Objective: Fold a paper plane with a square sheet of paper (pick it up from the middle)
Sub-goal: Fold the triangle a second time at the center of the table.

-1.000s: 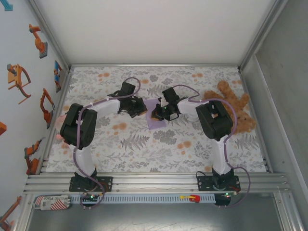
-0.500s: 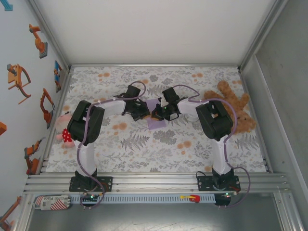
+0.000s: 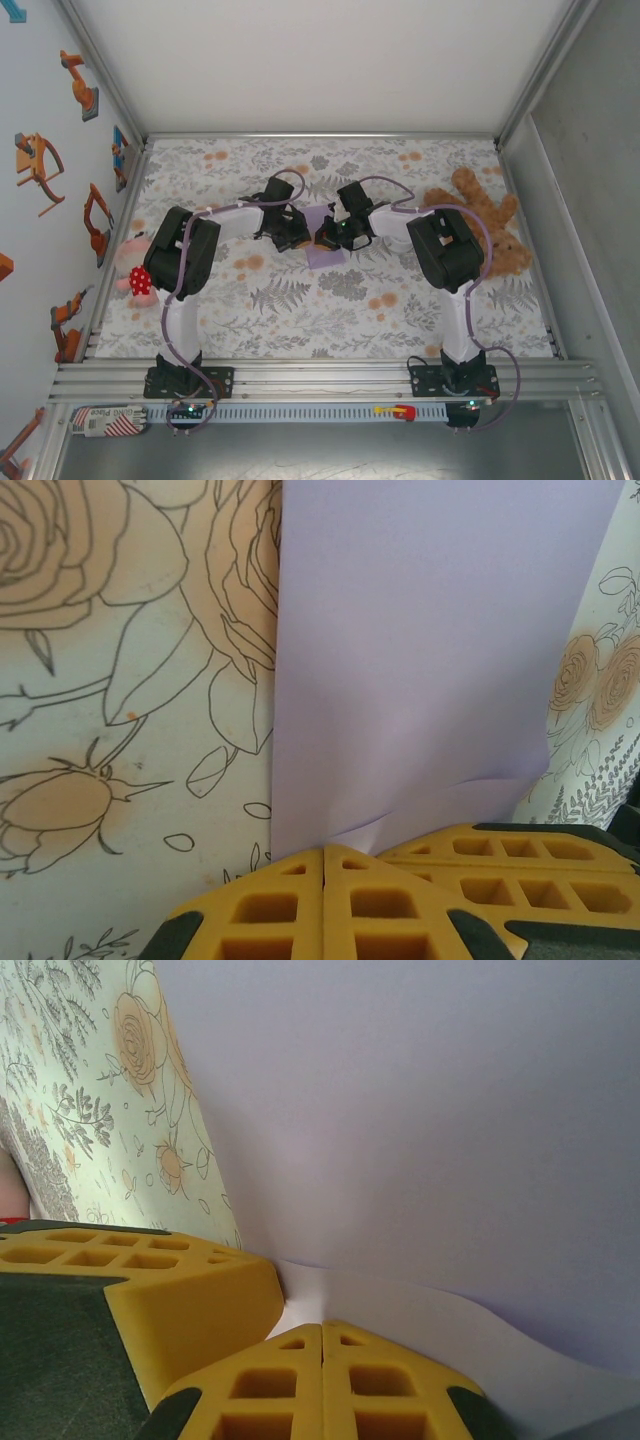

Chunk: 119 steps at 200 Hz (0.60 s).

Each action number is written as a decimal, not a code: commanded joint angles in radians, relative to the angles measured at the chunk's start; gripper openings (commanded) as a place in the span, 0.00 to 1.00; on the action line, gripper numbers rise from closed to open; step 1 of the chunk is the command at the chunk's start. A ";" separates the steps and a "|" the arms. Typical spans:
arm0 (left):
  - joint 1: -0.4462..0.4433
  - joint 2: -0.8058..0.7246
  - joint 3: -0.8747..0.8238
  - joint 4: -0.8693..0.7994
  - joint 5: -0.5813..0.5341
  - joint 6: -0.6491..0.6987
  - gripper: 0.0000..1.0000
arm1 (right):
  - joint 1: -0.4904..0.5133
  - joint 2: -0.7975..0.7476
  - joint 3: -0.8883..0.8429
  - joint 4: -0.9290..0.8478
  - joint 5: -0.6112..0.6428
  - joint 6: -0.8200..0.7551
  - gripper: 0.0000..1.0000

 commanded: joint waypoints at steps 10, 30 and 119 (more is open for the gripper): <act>0.001 0.024 -0.004 -0.075 -0.052 0.041 0.00 | -0.015 -0.050 0.000 -0.017 0.014 -0.049 0.00; 0.004 0.030 -0.008 -0.080 -0.058 0.051 0.00 | -0.041 -0.076 -0.010 -0.012 0.017 -0.088 0.00; 0.006 0.047 0.000 -0.099 -0.069 0.054 0.00 | -0.052 -0.035 -0.013 -0.011 -0.038 -0.138 0.00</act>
